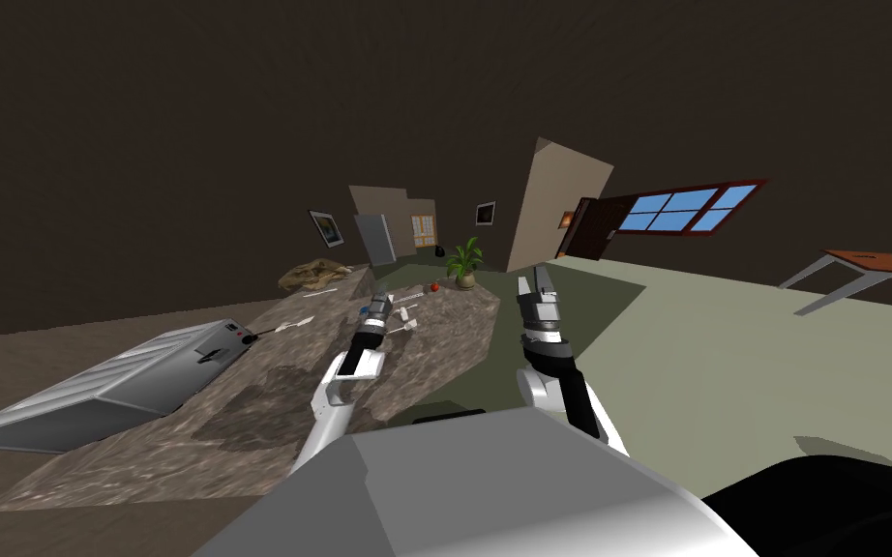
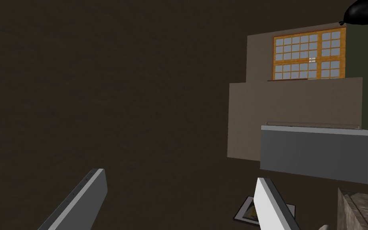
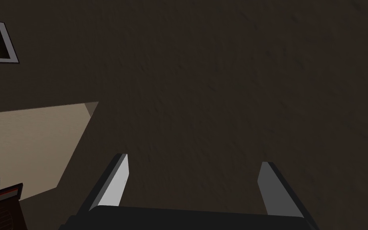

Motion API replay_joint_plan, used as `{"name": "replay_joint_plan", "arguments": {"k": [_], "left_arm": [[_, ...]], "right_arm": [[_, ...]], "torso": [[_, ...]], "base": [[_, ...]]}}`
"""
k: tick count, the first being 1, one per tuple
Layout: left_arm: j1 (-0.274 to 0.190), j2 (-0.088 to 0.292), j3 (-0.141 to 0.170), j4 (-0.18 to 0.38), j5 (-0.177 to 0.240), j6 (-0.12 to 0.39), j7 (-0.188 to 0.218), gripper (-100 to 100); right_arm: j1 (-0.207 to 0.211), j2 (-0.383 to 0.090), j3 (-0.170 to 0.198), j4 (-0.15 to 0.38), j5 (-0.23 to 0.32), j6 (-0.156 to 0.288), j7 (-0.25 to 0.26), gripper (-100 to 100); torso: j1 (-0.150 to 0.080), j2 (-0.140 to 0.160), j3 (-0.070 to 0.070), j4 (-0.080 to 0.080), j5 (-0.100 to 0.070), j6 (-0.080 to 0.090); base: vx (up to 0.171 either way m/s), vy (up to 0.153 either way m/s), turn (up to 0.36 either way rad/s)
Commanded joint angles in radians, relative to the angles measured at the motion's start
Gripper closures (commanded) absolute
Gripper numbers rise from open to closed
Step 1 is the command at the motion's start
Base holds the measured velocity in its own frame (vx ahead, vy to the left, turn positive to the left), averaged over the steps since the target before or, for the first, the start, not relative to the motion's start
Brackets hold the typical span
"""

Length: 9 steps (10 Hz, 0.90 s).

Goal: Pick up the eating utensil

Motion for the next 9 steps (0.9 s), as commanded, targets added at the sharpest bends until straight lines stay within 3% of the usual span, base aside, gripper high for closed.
{"name": "replay_joint_plan", "arguments": {"k": [1,2,3,4,6,7,8,9], "left_arm": [[-0.015,0.003,0.002,0.009,0.000,0.034,0.000,-100],[-0.060,0.011,0.007,0.054,-0.007,0.073,-0.005,-100],[-0.070,0.011,0.007,0.061,-0.007,0.098,-0.005,-100],[-0.111,0.019,0.013,0.097,-0.012,0.133,-0.010,-100],[-0.125,0.019,0.013,0.115,-0.012,0.165,-0.010,-100],[-0.173,0.027,0.020,0.167,-0.017,0.202,-0.016,-100],[-0.180,0.027,0.020,0.171,-0.017,0.232,-0.016,-100],[-0.221,0.034,0.027,0.207,-0.020,0.265,-0.022,-100]], "right_arm": [[0.000,0.000,0.000,0.000,0.000,0.000,0.000,0],[0.000,0.000,0.000,0.000,0.000,0.000,0.000,0],[0.000,0.000,0.000,0.000,0.000,0.000,0.000,0],[0.000,0.000,0.000,0.000,0.000,0.000,0.000,0],[0.000,0.000,0.000,0.000,0.000,0.000,0.000,0],[0.000,0.000,0.000,0.000,0.000,0.000,0.000,0],[0.000,0.000,0.000,0.000,0.000,0.000,0.000,0],[0.000,0.000,0.000,0.000,0.000,0.000,0.000,0]], "torso": [[0.000,0.000,0.000,0.000,0.000,0.000],[0.000,-0.001,-0.001,0.000,0.000,0.000],[0.000,-0.001,-0.001,0.000,0.000,0.000],[0.000,-0.001,0.000,0.000,0.000,0.000],[0.000,-0.001,0.000,0.000,0.000,0.000],[0.000,-0.002,-0.001,0.000,0.000,0.000],[0.000,-0.001,-0.001,0.000,0.000,0.000],[0.000,-0.001,-0.001,0.000,0.000,0.000]], "base": [[-0.029,-0.001,-0.001],[-0.041,-0.003,-0.040],[-0.045,0.005,-0.031],[-0.054,0.012,-0.047],[-0.031,0.002,-0.010],[-0.039,-0.001,-0.038],[-0.037,0.003,-0.027],[-0.040,0.006,-0.039]]}}
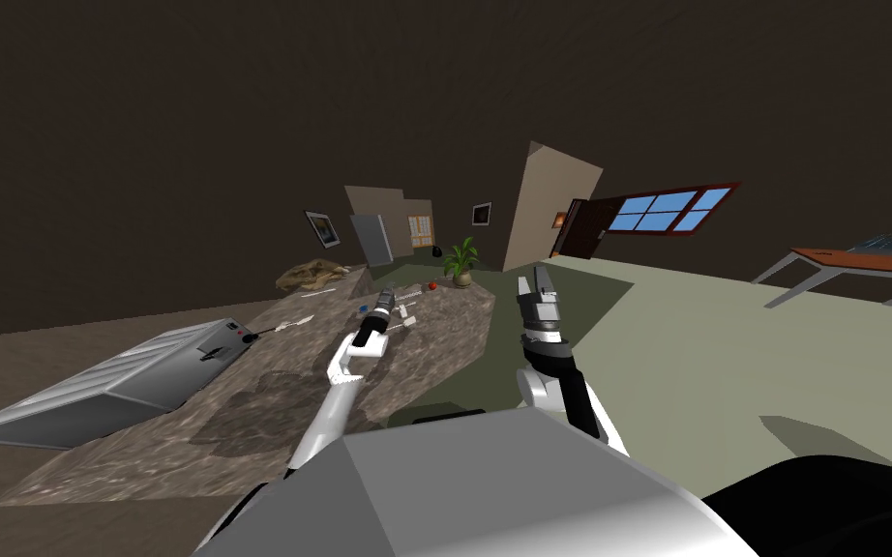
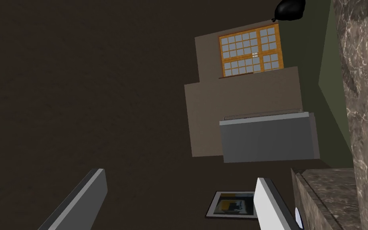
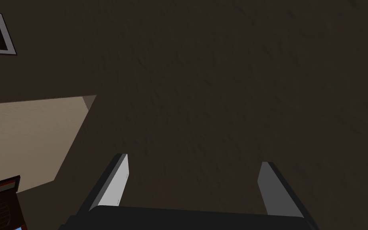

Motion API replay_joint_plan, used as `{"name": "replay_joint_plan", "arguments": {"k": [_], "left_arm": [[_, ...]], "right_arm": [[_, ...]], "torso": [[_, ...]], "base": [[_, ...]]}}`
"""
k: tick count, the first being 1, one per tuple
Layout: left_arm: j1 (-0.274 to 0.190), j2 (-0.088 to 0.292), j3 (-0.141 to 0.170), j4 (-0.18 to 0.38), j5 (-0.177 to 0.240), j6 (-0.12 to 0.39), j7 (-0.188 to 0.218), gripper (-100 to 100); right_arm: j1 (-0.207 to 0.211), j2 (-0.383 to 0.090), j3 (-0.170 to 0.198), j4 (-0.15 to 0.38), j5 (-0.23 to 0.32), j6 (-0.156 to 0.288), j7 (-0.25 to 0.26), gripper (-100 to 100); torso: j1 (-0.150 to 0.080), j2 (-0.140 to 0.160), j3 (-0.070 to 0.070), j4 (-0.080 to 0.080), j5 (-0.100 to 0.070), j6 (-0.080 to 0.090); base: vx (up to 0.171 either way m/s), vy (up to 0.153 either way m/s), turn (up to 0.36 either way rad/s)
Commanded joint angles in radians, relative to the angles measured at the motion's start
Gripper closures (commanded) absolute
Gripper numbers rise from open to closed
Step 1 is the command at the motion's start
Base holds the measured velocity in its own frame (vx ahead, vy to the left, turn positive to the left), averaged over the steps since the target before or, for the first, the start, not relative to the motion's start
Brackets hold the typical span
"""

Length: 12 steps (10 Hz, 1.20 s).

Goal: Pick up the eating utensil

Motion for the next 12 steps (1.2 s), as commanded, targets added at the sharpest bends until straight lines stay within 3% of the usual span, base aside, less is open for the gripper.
{"name": "replay_joint_plan", "arguments": {"k": [1,2,3,4,5,7,10,12], "left_arm": [[-0.038,-0.001,0.003,0.043,-0.004,0.050,-0.006,-100],[-0.038,-0.001,0.003,0.043,-0.004,0.058,-0.006,-100],[-0.087,0.005,0.010,0.096,-0.006,0.094,-0.012,-100],[-0.092,0.005,0.010,0.102,-0.006,0.121,-0.012,-100],[-0.135,0.011,0.018,0.138,-0.007,0.154,-0.019,-100],[-0.147,0.011,0.018,0.161,-0.007,0.195,-0.019,-100],[-0.240,0.021,0.035,0.248,-0.004,0.300,-0.033,-100],[-0.251,0.021,0.035,0.282,-0.004,0.331,-0.033,-100]], "right_arm": [[0.000,0.000,0.000,0.000,0.000,0.000,0.000,0],[0.000,0.000,0.000,0.000,0.000,0.000,0.000,0],[0.000,0.000,0.000,0.000,0.000,0.000,0.000,0],[0.000,0.000,0.000,0.000,0.000,0.000,0.000,0],[0.000,0.000,0.000,0.000,0.000,0.000,0.000,0],[0.000,0.000,0.000,0.000,0.000,0.000,0.000,0],[0.000,0.000,0.000,0.000,0.000,0.000,0.000,0],[0.000,0.000,0.000,0.000,0.000,0.000,0.000,0]], "torso": [[0.000,0.000,0.000,0.000,0.000,0.000],[0.000,0.000,0.000,0.000,0.000,0.000],[0.000,-0.001,-0.001,0.000,0.000,0.000],[0.000,-0.001,-0.001,0.000,0.000,0.000],[0.000,-0.001,-0.001,0.000,0.000,0.000],[0.000,-0.001,-0.001,0.000,0.000,0.000],[0.000,-0.002,-0.001,-0.001,0.000,0.000],[0.000,-0.003,-0.001,-0.001,0.000,0.000]], "base": [[-0.032,0.007,-0.021],[-0.012,0.003,0.003],[-0.022,0.001,-0.025],[-0.022,0.003,-0.024],[-0.020,0.005,-0.028],[-0.012,0.002,-0.006],[-0.005,0.001,-0.016],[0.000,0.000,0.000]]}}
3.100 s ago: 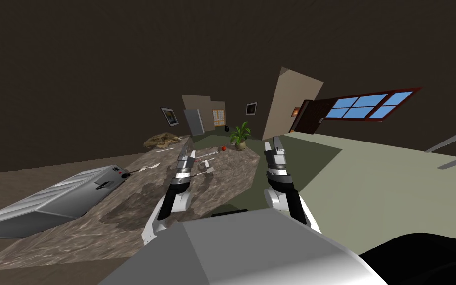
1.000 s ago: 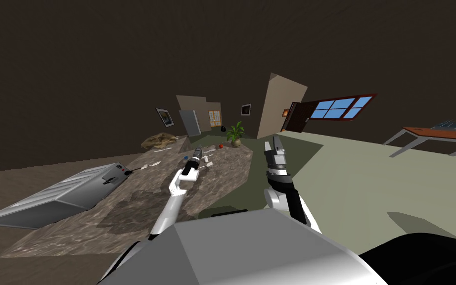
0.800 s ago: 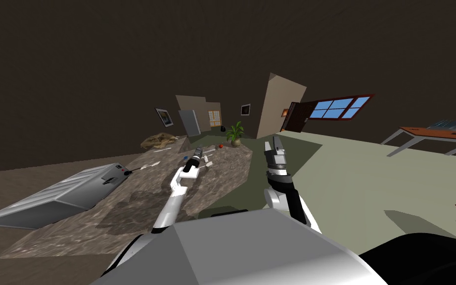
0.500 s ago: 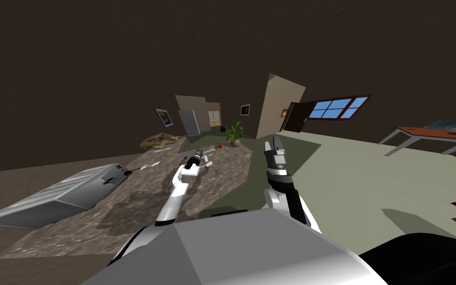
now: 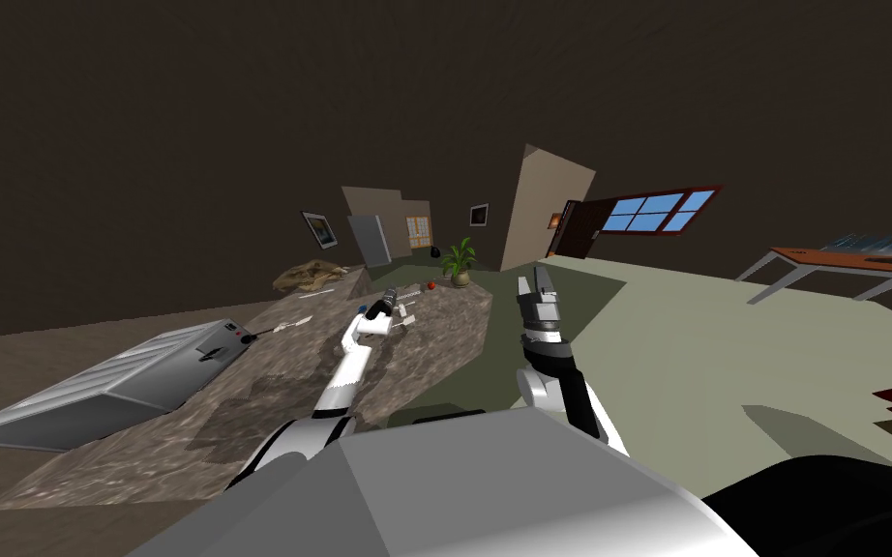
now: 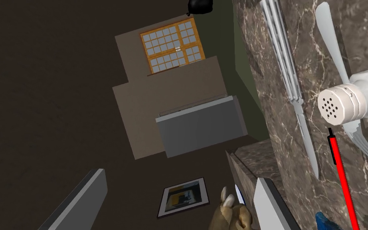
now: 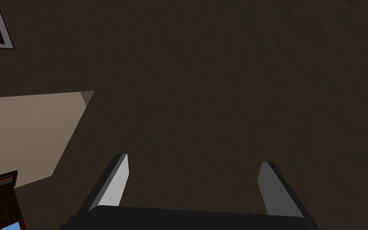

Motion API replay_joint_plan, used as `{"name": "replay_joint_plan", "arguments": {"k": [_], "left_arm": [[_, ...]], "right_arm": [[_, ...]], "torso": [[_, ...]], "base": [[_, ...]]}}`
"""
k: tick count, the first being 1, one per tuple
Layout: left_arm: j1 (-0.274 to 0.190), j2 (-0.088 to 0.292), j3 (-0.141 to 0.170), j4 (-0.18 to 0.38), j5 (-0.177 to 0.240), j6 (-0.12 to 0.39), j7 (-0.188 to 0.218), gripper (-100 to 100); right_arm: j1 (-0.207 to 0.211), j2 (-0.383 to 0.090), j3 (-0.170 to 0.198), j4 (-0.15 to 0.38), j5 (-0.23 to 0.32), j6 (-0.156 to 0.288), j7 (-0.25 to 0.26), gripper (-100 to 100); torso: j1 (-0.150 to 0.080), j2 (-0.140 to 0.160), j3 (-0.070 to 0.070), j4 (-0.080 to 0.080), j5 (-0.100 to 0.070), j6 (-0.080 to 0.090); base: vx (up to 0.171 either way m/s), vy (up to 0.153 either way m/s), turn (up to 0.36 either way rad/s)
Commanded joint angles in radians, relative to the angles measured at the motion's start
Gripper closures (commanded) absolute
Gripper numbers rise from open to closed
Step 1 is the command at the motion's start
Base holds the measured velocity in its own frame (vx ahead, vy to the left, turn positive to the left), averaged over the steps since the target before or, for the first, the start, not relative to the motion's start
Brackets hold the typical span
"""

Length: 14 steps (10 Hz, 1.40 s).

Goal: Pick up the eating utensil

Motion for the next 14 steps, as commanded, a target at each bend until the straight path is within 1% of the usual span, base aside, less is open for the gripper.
{"name": "replay_joint_plan", "arguments": {"k": [1,2,3,4,5,6,7,8,9,10,11,12,13,14], "left_arm": [[-0.050,0.002,0.010,0.050,0.001,0.050,-0.008,-100],[-0.051,0.002,0.010,0.073,0.001,0.067,-0.008,-100],[-0.092,0.006,0.019,0.099,0.006,0.105,-0.016,-100],[-0.100,0.006,0.019,0.133,0.006,0.132,-0.016,-100],[-0.100,0.006,0.019,0.134,0.006,0.132,-0.016,-100],[-0.142,0.010,0.029,0.172,0.012,0.177,-0.024,-100],[-0.146,0.010,0.029,0.195,0.012,0.196,-0.024,-100],[-0.189,0.014,0.038,0.229,0.020,0.229,-0.032,-100],[-0.191,0.014,0.038,0.255,0.020,0.258,-0.032,-100],[-0.233,0.018,0.048,0.293,0.028,0.283,-0.041,-100],[-0.233,0.018,0.048,0.314,0.028,0.311,-0.041,-100],[-0.272,0.022,0.058,0.340,0.038,0.343,-0.049,-100],[-0.273,0.022,0.058,0.369,0.038,0.372,-0.049,-100],[-0.310,0.026,0.068,0.397,0.049,0.402,-0.058,-100]], "right_arm": [[0.000,0.000,0.000,0.000,0.000,0.000,0.000,0],[0.000,0.000,0.000,0.000,0.000,0.000,0.000,0],[0.000,0.000,0.000,0.000,0.000,0.000,0.000,0],[0.000,0.000,0.000,0.000,0.000,0.000,0.000,0],[0.000,0.000,0.000,0.000,0.000,0.000,0.000,0],[0.000,0.000,0.000,0.000,0.000,0.000,0.000,0],[0.000,0.000,0.000,0.000,0.000,0.000,0.000,0],[0.000,0.000,0.000,0.000,0.000,0.000,0.000,0],[0.000,0.000,0.000,0.000,0.000,0.000,0.000,0],[0.000,0.000,0.000,0.000,0.000,0.000,0.000,0],[0.000,0.000,0.000,0.000,0.000,0.000,0.000,0],[0.000,0.000,0.000,0.000,0.000,0.000,0.000,0],[0.000,0.000,0.000,0.000,0.000,0.000,0.000,0],[0.000,0.000,0.000,0.000,0.000,0.000,0.000,0]], "torso": [[0.000,0.000,0.000,0.000,0.000,0.000],[0.000,0.000,0.000,0.000,0.000,0.000],[0.000,0.000,0.000,0.000,0.000,0.000],[0.000,-0.001,-0.001,0.000,0.000,0.000],[0.000,-0.001,-0.001,0.000,0.000,0.000],[0.000,-0.001,0.000,0.000,0.000,0.000],[0.000,-0.001,-0.001,0.000,0.000,0.000],[0.000,-0.001,-0.001,0.000,0.000,0.000],[0.000,-0.002,-0.001,0.000,0.000,0.000],[0.000,-0.002,-0.001,-0.001,0.000,0.000],[0.000,-0.003,-0.002,-0.001,0.000,0.000],[0.000,-0.003,-0.002,-0.001,0.000,0.000],[0.000,-0.003,-0.002,-0.001,0.000,0.000],[0.000,-0.003,-0.002,-0.001,0.000,0.000]], "base": [[0.006,0.002,-0.007],[0.008,0.003,-0.010],[0.017,0.000,-0.006],[0.019,0.002,-0.004],[0.009,0.002,0.004],[0.019,0.001,0.001],[0.024,0.001,-0.004],[0.034,0.001,0.006],[0.036,0.004,0.003],[0.050,-0.003,0.008],[0.044,0.000,0.007],[0.052,-0.001,0.015],[0.046,0.001,0.007],[0.054,0.006,0.019]]}}
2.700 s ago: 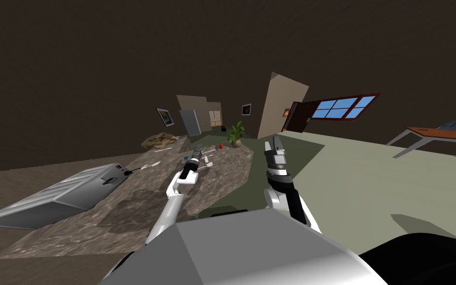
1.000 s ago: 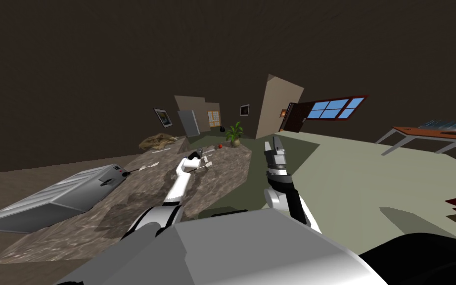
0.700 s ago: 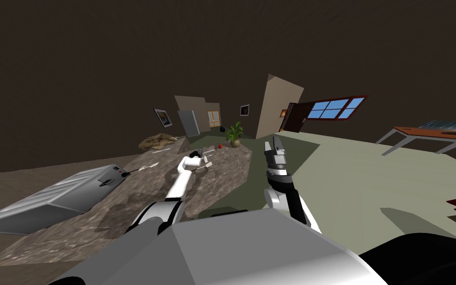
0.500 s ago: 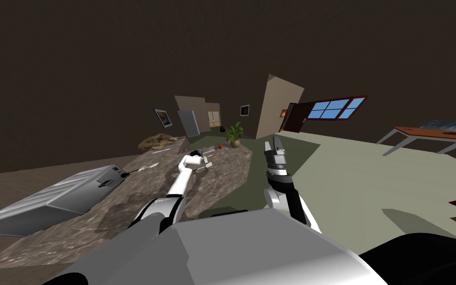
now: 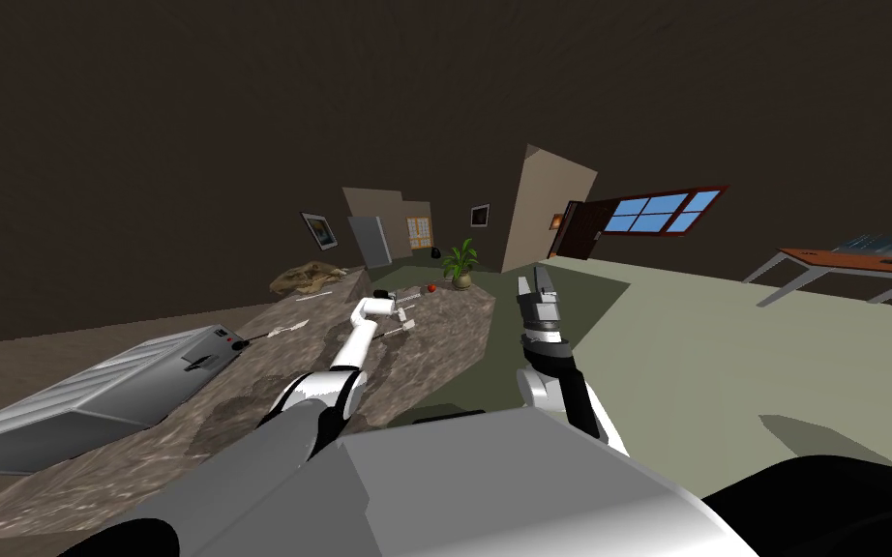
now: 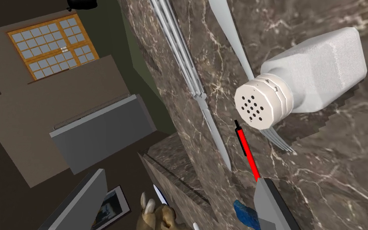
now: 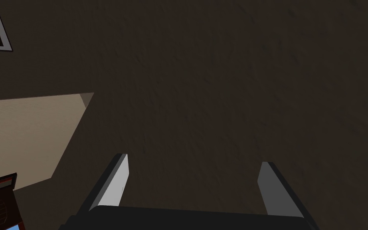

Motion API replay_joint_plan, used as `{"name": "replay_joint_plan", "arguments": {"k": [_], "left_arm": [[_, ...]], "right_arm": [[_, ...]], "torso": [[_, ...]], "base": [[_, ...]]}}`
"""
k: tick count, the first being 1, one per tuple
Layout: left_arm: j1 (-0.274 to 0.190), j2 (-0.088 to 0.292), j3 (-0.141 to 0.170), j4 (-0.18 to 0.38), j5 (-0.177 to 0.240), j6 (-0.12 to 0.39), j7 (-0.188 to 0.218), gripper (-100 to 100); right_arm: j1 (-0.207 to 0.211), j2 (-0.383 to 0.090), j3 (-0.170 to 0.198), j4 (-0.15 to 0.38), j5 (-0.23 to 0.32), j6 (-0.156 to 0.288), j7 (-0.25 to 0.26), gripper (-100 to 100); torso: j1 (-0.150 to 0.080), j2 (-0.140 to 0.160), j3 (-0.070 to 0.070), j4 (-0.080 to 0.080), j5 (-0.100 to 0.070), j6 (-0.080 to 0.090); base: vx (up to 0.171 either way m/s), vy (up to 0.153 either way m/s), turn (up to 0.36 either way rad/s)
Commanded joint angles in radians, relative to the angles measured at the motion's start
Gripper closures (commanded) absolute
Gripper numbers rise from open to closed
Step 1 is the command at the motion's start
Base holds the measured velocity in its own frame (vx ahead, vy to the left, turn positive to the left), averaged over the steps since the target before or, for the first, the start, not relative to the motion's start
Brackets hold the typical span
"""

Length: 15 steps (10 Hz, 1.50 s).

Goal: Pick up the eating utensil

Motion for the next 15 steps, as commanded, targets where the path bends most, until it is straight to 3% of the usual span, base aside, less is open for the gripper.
{"name": "replay_joint_plan", "arguments": {"k": [1,2,3,4,7,15], "left_arm": [[-0.019,0.003,0.005,0.050,0.007,0.050,-0.006,-100],[-0.019,0.003,0.005,0.052,0.007,0.051,-0.006,-100],[-0.054,0.007,0.015,0.085,0.019,0.103,-0.014,-100],[-0.054,0.007,0.015,0.107,0.019,0.104,-0.014,-100],[-0.116,0.015,0.034,0.185,0.043,0.196,-0.031,-100],[-0.208,0.028,0.067,0.378,0.094,0.356,-0.059,-100]], "right_arm": [[0.000,0.000,0.000,0.000,0.000,0.000,0.000,0],[0.000,0.000,0.000,0.000,0.000,0.000,0.000,0],[0.000,0.000,0.000,0.000,0.000,0.000,0.000,0],[0.000,0.000,0.000,0.000,0.000,0.000,0.000,0],[0.000,0.000,0.000,0.000,0.000,0.000,0.000,0],[0.000,0.000,0.000,0.000,0.000,0.000,0.000,0]], "torso": [[0.000,0.000,0.000,0.000,0.000,0.000],[0.000,0.001,0.000,0.000,0.000,0.000],[0.000,0.002,0.001,0.000,0.000,0.000],[0.000,0.001,0.001,0.000,0.000,0.000],[0.000,-0.001,-0.001,0.000,0.000,0.000],[-0.001,0.000,0.000,0.000,0.000,0.000]], "base": [[0.046,0.005,0.010],[0.022,0.000,0.000],[0.042,-0.002,0.025],[0.050,-0.002,0.012],[0.078,0.003,0.023],[0.069,-0.004,0.024]]}}
